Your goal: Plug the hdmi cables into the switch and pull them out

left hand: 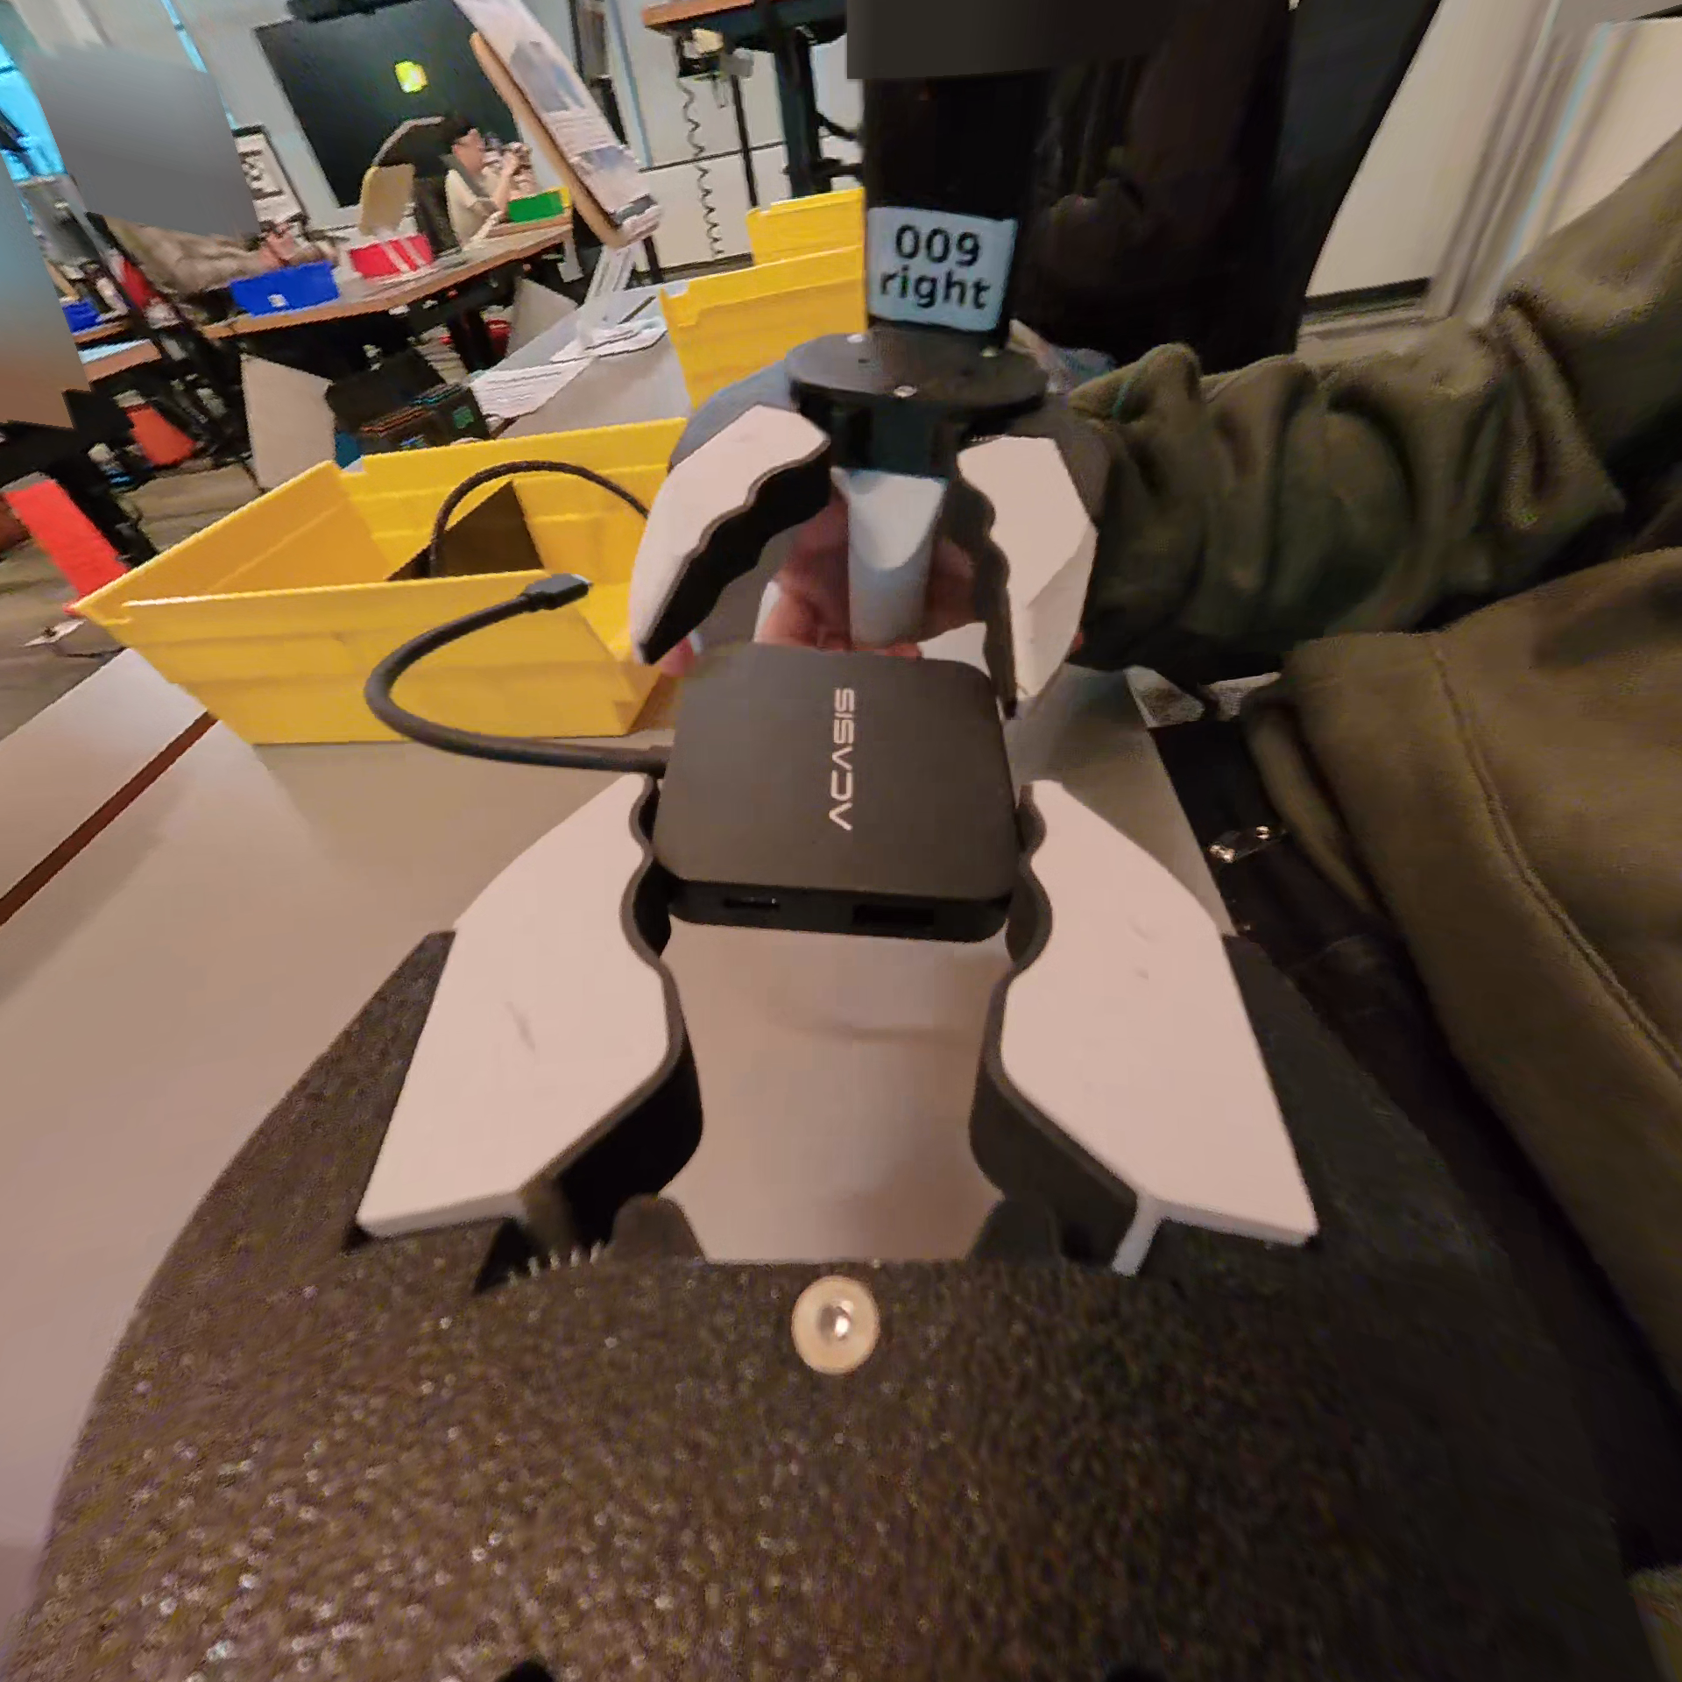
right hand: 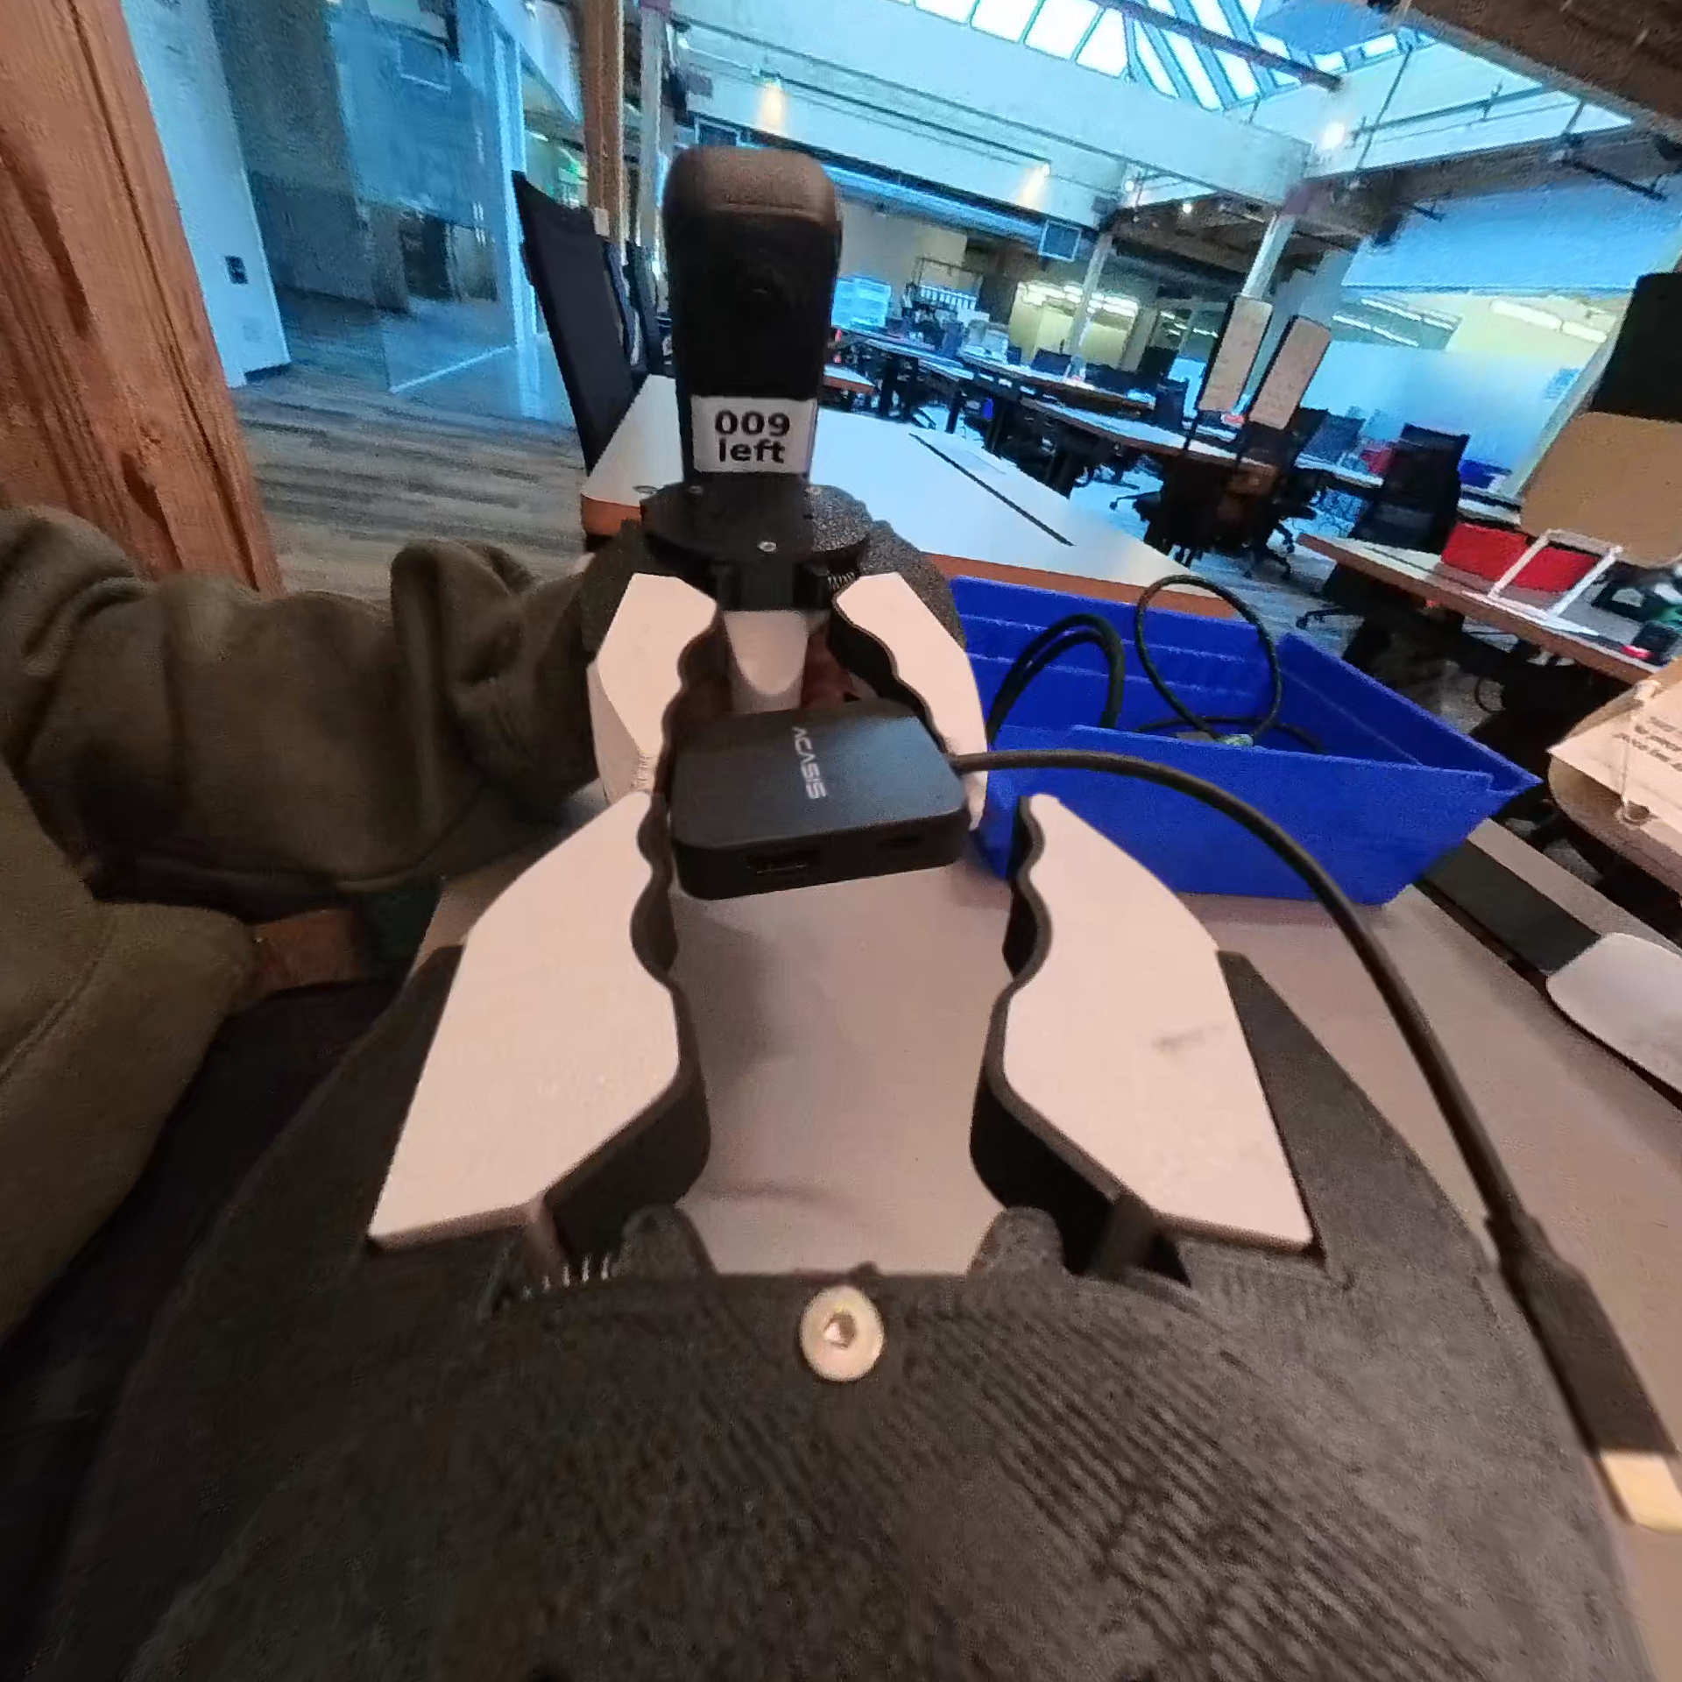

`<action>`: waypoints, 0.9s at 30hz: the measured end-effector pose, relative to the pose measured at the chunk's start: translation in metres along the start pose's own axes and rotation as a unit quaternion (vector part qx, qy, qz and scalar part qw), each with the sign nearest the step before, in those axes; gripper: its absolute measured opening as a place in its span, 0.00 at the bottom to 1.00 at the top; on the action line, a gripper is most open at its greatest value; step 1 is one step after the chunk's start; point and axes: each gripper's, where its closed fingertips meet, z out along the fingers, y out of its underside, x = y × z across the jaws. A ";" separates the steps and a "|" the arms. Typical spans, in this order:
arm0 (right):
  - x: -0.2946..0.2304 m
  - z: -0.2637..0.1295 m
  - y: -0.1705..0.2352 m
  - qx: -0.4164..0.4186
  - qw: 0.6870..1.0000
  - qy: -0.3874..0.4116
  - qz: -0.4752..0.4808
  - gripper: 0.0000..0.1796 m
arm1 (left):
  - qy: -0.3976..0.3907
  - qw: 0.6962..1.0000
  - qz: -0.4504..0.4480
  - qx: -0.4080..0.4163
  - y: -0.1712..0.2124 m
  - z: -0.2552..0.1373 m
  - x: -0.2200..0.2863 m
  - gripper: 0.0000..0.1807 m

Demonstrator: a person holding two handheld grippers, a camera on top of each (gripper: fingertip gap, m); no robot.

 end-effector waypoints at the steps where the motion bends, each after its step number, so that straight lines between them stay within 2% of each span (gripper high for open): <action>1: -0.002 0.001 -0.001 0.004 1.000 -0.006 -0.001 0.40 | 0.006 1.000 -0.001 0.001 -0.001 0.000 0.002 0.40; 4: -0.011 0.005 0.002 0.002 1.000 -0.020 -0.013 0.37 | 0.022 1.000 -0.006 0.006 -0.002 0.001 0.006 0.40; 11: -0.011 0.008 0.010 -0.013 1.000 0.002 -0.020 0.37 | 0.026 1.000 -0.006 -0.007 0.004 0.001 0.007 0.40; 16: 0.007 -0.005 0.008 -0.006 0.999 0.047 -0.016 0.38 | -0.029 0.999 -0.019 0.000 0.003 0.002 -0.010 0.41; 18: 0.026 -0.020 0.007 -0.014 0.995 0.093 -0.023 0.37 | -0.050 0.998 -0.023 0.008 0.003 -0.003 -0.017 0.44; 21: 0.081 -0.063 0.000 -0.048 0.974 0.215 -0.048 0.38 | -0.065 0.997 -0.034 0.022 0.001 -0.010 -0.023 0.43; 23: 0.136 -0.106 -0.004 -0.086 0.941 0.322 -0.058 0.37 | -0.076 0.996 -0.032 0.018 0.004 -0.013 -0.027 0.41; 27: 0.237 -0.179 0.000 -0.176 0.877 0.446 -0.022 0.37 | -0.082 0.996 -0.031 0.002 0.013 -0.012 -0.030 0.38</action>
